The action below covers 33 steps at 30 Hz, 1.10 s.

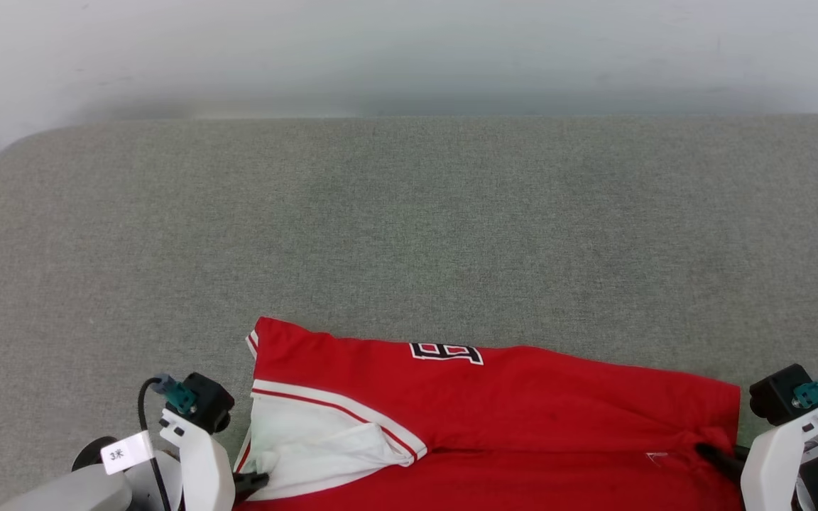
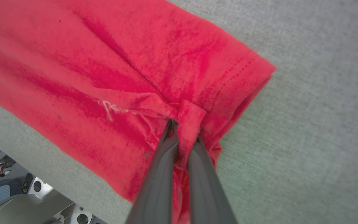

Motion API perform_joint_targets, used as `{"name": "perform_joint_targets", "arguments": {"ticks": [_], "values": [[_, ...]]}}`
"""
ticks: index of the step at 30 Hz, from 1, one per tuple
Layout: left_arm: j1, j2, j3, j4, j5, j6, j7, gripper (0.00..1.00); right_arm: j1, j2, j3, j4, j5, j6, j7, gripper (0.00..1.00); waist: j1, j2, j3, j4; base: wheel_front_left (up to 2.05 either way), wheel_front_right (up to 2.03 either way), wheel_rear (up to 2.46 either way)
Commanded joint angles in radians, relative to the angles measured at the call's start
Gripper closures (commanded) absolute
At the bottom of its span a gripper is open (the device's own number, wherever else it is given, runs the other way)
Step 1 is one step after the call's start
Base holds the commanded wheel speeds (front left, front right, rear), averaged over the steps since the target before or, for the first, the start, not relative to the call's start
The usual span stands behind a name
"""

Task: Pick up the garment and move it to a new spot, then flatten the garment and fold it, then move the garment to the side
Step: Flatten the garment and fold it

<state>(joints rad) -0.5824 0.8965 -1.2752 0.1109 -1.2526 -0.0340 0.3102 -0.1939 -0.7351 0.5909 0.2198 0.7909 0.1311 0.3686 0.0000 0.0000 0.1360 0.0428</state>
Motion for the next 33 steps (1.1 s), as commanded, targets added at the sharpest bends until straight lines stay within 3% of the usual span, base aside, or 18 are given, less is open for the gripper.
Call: {"name": "perform_joint_targets", "arguments": {"ticks": [1, 2, 8, 12, 17, 21, 25, 26, 30, 33], "values": [[0.007, -0.007, 0.015, 0.013, 0.01, 0.003, -0.03, 0.0, 0.009, 0.008, -0.001, 0.005, -0.003, -0.001, -0.002, 0.15, 0.0, 0.0, -0.001, -0.001, 0.0, 0.0, 0.0], [0.007, -0.009, 0.02, 0.018, 0.016, 0.005, -0.052, 0.0, 0.005, 0.008, -0.006, 0.002, -0.01, -0.001, -0.009, 0.0, 0.0, 0.0, -0.004, -0.002, 0.0, 0.0, 0.0], [0.023, -0.013, 0.083, 0.002, 0.077, 0.071, -0.253, 0.0, 0.038, -0.019, -0.076, -0.072, -0.037, -0.001, -0.07, 0.0, 0.0, 0.0, -0.042, 0.009, 0.0, 0.0, 0.0], [0.048, -0.014, 0.123, -0.016, 0.123, 0.156, -0.394, 0.0, 0.076, -0.032, -0.16, -0.142, -0.055, -0.001, -0.09, 0.0, 0.0, 0.0, -0.058, 0.014, 0.0, 0.0, 0.0], [0.085, -0.028, 0.194, -0.025, 0.17, 0.281, -0.547, 0.0, 0.118, 0.0, -0.299, -0.174, -0.081, -0.001, -0.108, 0.0, 0.0, 0.0, -0.062, 0.02, 0.0, 0.0, 0.0], [0.131, -0.061, 0.299, -0.025, 0.221, 0.377, -0.575, 0.0, 0.151, 0.063, -0.407, -0.148, -0.069, -0.001, -0.107, 0.0, 0.0, 0.0, -0.057, 0.027, 0.0, 0.0, 0.0], [0.218, -0.119, 0.458, -0.058, 0.343, 0.438, -0.575, 0.0, 0.179, 0.113, -0.48, -0.106, -0.078, -0.001, -0.095, 0.0, 0.0, 0.0, -0.049, 0.035, 0.0, 0.0, 0.0], [0.218, -0.119, 0.458, -0.058, 0.343, 0.438, -0.575, 0.0, 0.179, 0.113, -0.48, -0.106, -0.078, -0.001, -0.095, 0.0, 0.0, 0.0, -0.049, 0.035, 0.0, 0.0, 0.0], [0.312, -0.189, 0.611, -0.097, 0.48, 0.465, -0.575, 0.0, 0.198, 0.161, -0.516, -0.061, -0.062, -0.001, -0.073, 0.0, 0.0, 0.0, -0.042, 0.041, 0.0, 0.0, 0.0], [0.383, -0.245, 0.713, -0.116, 0.578, 0.462, -0.575, 0.0, 0.206, 0.195, -0.523, -0.032, -0.048, -0.001, -0.055, 0.0, 0.0, 0.0, -0.037, 0.046, 0.0, 0.0, 0.0]]}}
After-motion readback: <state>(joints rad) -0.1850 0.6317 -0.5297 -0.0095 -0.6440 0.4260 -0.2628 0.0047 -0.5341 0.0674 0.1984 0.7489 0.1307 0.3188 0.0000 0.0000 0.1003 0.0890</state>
